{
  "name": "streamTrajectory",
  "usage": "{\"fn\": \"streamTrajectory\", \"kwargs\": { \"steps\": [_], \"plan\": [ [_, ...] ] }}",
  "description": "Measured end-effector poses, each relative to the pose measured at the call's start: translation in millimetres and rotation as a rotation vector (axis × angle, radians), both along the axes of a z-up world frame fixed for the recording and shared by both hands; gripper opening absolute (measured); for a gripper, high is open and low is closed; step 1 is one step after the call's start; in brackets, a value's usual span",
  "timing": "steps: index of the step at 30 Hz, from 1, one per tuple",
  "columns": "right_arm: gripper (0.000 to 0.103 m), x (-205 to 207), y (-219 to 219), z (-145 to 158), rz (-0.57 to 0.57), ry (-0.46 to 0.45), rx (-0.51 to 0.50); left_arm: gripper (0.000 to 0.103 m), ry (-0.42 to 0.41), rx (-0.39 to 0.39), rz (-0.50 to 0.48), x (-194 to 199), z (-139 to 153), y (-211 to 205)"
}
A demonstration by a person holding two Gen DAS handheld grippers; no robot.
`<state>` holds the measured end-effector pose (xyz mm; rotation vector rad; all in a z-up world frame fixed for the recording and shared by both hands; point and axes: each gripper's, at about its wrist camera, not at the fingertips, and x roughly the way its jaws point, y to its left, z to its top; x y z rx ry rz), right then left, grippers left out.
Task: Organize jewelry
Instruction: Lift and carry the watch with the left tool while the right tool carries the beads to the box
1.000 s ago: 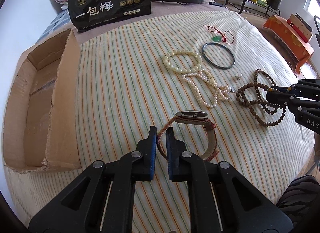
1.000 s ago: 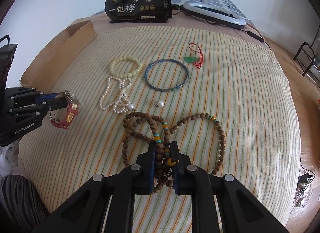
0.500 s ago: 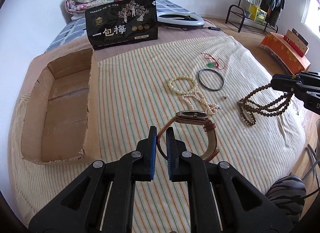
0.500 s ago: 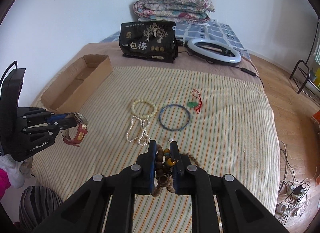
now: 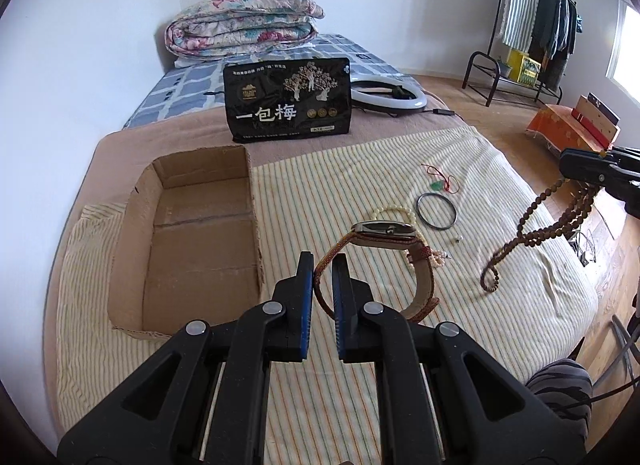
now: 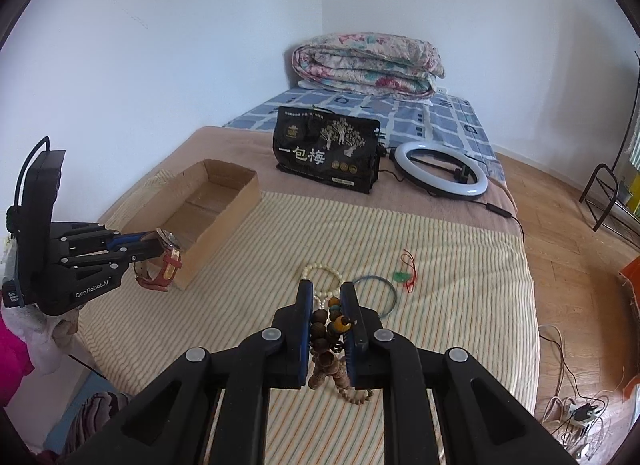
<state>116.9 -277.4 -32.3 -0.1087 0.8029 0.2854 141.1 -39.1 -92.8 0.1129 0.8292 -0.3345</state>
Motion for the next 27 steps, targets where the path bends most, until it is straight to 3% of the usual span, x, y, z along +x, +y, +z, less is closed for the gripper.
{"fn": "streamTrajectory", "kwargs": {
  "steps": [13, 27],
  "plan": [
    [0.012, 3, 77, 77, 0.133, -0.129, 0.037, 0.007, -0.073, 0.0, 0.108, 6, 39, 71],
    [0.012, 44, 161, 105, 0.243, -0.186, 0.047, 0.007, -0.059, 0.009, 0.205, 25, 31, 135]
  ]
}}
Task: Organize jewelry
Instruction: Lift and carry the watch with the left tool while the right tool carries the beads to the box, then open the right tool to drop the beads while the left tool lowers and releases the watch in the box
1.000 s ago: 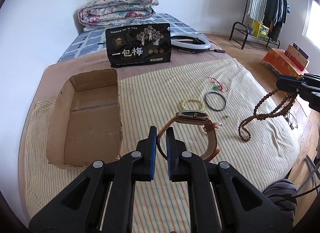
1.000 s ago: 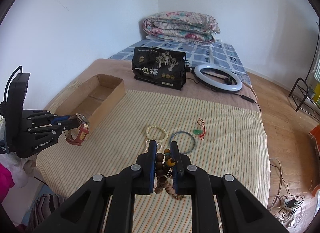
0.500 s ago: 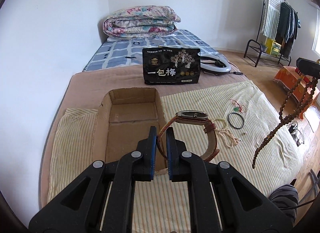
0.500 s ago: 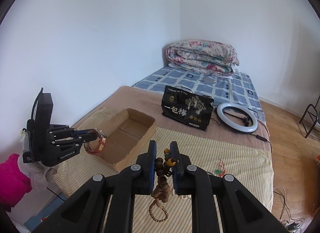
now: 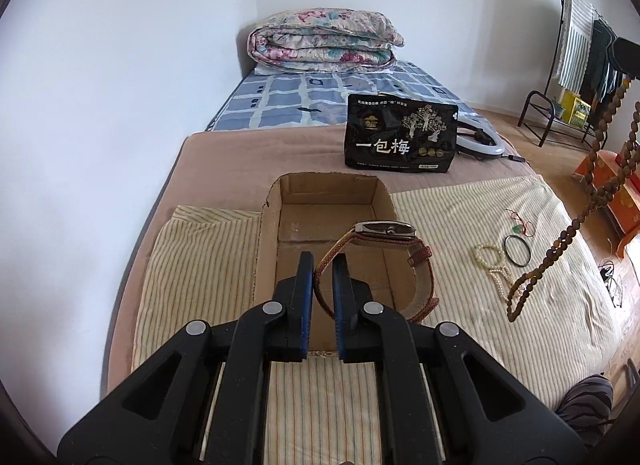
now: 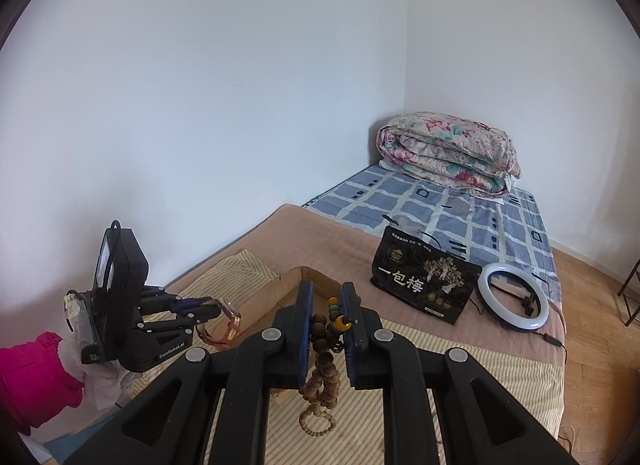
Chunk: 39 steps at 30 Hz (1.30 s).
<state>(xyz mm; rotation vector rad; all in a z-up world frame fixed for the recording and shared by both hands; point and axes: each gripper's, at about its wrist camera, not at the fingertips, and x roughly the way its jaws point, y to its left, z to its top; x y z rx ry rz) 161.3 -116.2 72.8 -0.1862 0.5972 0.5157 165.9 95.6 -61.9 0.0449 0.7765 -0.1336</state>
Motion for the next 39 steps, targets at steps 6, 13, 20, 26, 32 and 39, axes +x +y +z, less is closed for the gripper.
{"fn": "streamTrajectory", "kwargs": {
  "steps": [6, 13, 20, 26, 32, 39],
  "plan": [
    [0.012, 17, 22, 2, 0.023, -0.005, 0.012, 0.007, 0.021, -0.009, 0.02, 9, -10, 15],
    [0.012, 42, 43, -3, 0.032, 0.011, 0.027, 0.007, 0.039, -0.016, 0.026, 20, -20, 24],
    [0.012, 62, 62, -14, 0.046, 0.022, 0.01, 0.007, 0.059, -0.023, 0.025, 28, -31, 26],
    [0.012, 85, 70, -40, 0.038, 0.072, 0.006, 0.007, 0.083, -0.026, 0.028, 36, -45, 28],
    [0.012, 106, 75, -79, 0.031, 0.144, -0.017, 0.007, 0.113, -0.03, 0.03, 45, -60, 28],
    [0.012, 132, 78, -128, 0.0, 0.232, -0.025, 0.007, 0.157, -0.033, 0.026, 52, -84, 24]
  ]
}}
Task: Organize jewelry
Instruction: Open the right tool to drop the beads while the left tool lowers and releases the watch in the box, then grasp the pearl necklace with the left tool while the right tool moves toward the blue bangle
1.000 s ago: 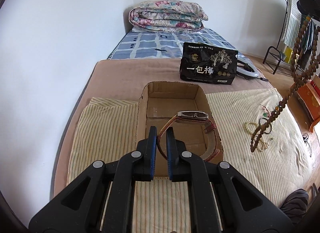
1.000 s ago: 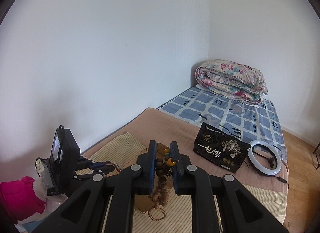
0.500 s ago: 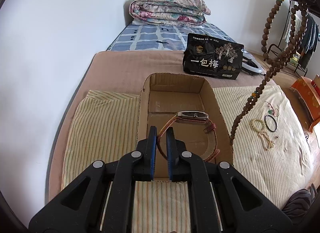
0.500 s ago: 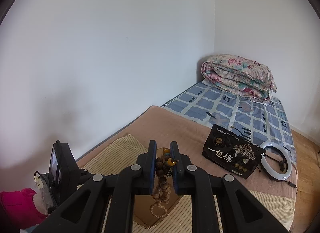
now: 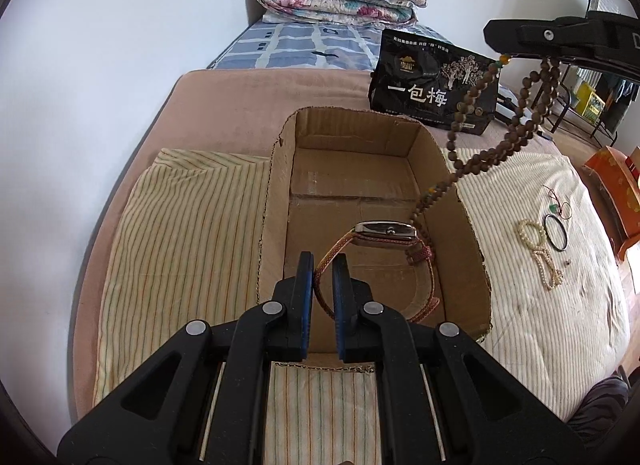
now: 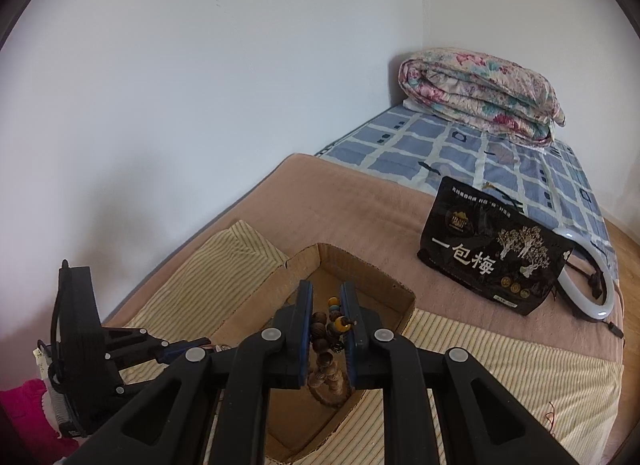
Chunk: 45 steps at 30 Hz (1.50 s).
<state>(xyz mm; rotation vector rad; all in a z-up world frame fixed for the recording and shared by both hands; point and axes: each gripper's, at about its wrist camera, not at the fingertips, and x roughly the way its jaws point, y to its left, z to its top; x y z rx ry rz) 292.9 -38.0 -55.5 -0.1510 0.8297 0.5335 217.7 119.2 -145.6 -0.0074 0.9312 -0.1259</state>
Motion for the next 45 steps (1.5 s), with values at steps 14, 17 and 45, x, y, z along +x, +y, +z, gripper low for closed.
{"fn": "streamTrajectory", "kwargs": {
  "steps": [14, 17, 45],
  "plan": [
    [0.041, 27, -6, -46, -0.062, 0.084, 0.014, 0.016, 0.037, 0.008, -0.027, 9, -22, -12],
    [0.068, 23, -8, -45, -0.081, 0.072, -0.001, 0.033, 0.029, 0.013, -0.028, 8, -20, -14],
    [0.103, -62, -154, 4, -0.313, -0.059, 0.048, 0.038, -0.057, 0.024, -0.088, -28, 26, -74]
  ]
}}
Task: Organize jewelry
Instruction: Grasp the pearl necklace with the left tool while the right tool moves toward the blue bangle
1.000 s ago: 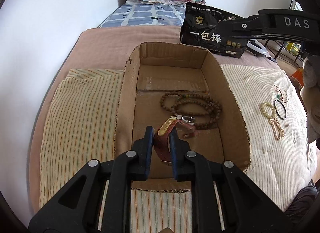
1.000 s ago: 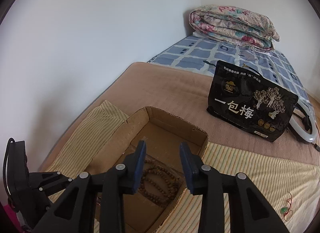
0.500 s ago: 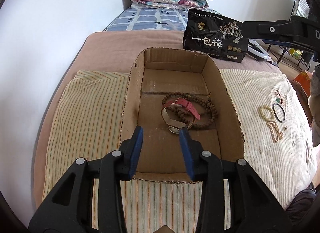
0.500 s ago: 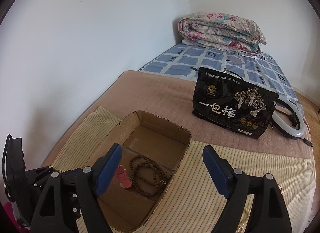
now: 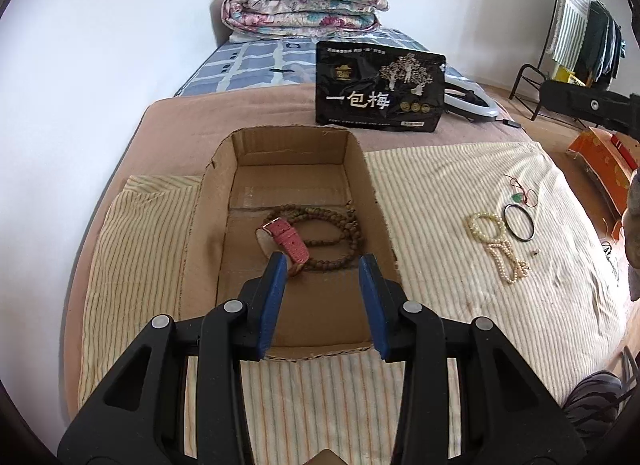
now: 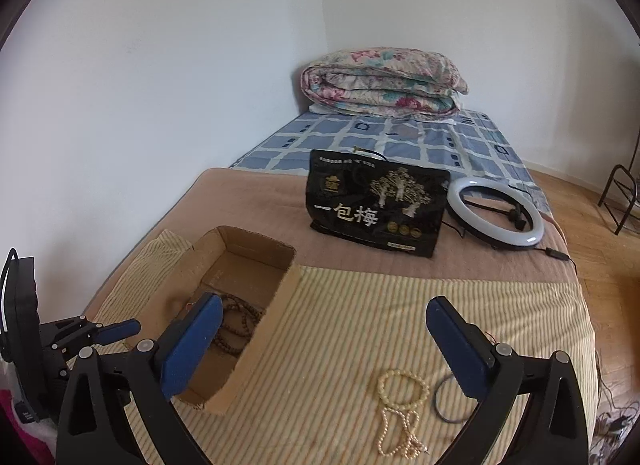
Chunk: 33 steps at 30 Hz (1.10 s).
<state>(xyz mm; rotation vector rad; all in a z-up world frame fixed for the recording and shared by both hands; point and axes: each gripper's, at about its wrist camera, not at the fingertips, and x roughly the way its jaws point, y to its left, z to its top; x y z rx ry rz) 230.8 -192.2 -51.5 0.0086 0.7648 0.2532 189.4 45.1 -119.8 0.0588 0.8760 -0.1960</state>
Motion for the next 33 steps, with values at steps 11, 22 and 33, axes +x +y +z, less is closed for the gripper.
{"fn": "streamTrajectory", "kwargs": {
  "steps": [11, 22, 33],
  "plan": [
    [0.103, -27, -115, -21, -0.149, 0.003, -0.134, 0.038, 0.02, -0.011, -0.137, -5, -2, -76],
    [0.103, -37, -161, -86, -0.152, 0.052, -0.152, 0.057, 0.07, -0.049, -0.235, -8, -24, -139],
    [0.103, -31, -180, -133, -0.151, 0.129, -0.102, 0.057, 0.17, -0.052, -0.273, 3, -71, -193]
  ]
}}
